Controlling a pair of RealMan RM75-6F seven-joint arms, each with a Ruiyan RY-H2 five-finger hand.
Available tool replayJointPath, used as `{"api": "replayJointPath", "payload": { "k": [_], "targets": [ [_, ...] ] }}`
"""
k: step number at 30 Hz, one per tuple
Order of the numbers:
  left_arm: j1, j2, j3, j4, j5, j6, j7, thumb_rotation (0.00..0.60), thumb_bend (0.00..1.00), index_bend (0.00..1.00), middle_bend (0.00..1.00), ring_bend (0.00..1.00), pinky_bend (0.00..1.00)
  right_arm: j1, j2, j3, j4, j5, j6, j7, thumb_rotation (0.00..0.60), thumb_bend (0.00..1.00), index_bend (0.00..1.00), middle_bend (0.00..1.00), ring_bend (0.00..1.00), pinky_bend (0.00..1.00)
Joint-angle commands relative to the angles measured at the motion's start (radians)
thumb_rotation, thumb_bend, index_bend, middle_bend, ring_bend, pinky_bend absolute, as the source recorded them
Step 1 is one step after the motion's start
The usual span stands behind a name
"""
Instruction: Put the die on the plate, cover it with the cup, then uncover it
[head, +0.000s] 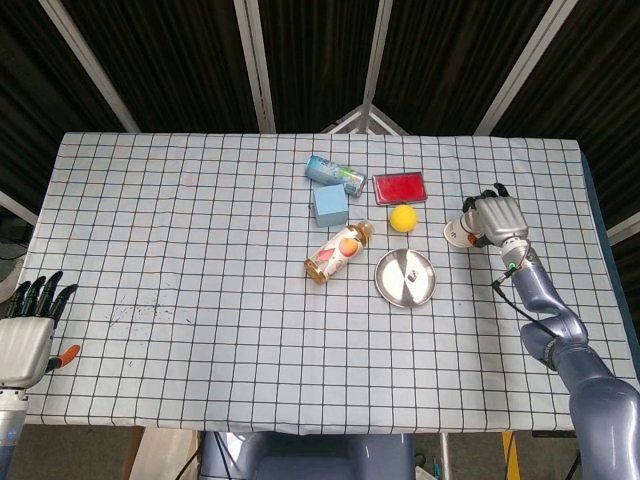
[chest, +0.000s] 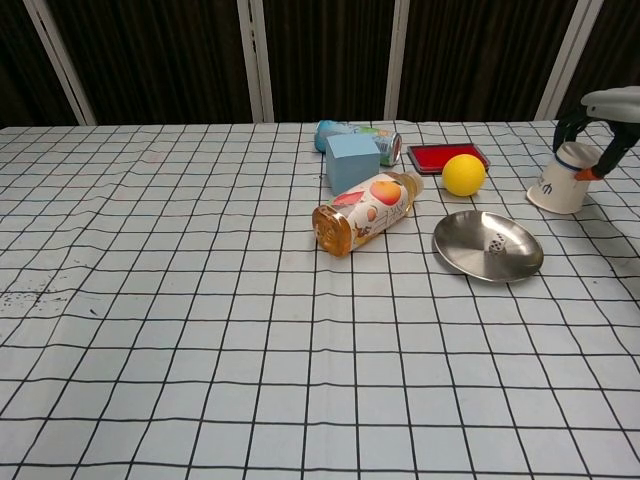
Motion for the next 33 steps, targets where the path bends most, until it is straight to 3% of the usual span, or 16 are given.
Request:
{"api": "replayJointPath", "payload": {
  "k": [1,5,16,33],
  "targets": [
    [0.000,0.002,0.000,-0.001,0.000,-0.001,-0.003,0.600,0.26,0.14,0.00,0.00,0.02,0.001,0.010,0.000,-0.013,-0.003,0.009,-0.005,0.600,0.31,0.43,0.39,0.21,0.06],
    [0.000,0.007,0.001,-0.001,0.004,0.001,-0.015,0.600,0.26,0.14,0.00,0.00,0.02,0.002,0.028,0.011,-0.046,-0.001,0.040,-0.014,0.600,0.31,0.49,0.41,0.22,0.06],
    [-0.001,0.023,0.000,0.001,0.014,0.005,-0.061,0.600,0.26,0.14,0.00,0.00,0.02,-0.004,0.095,0.013,-0.173,-0.001,0.065,-0.077,0.600,0.32,0.49,0.41,0.22,0.06],
    [0.010,0.038,0.006,-0.002,0.027,0.026,-0.086,0.600,0.26,0.14,0.00,0.00,0.02,-0.024,0.311,0.061,-0.632,0.067,0.113,-0.249,0.600,0.32,0.49,0.41,0.22,0.06]
  ]
}}
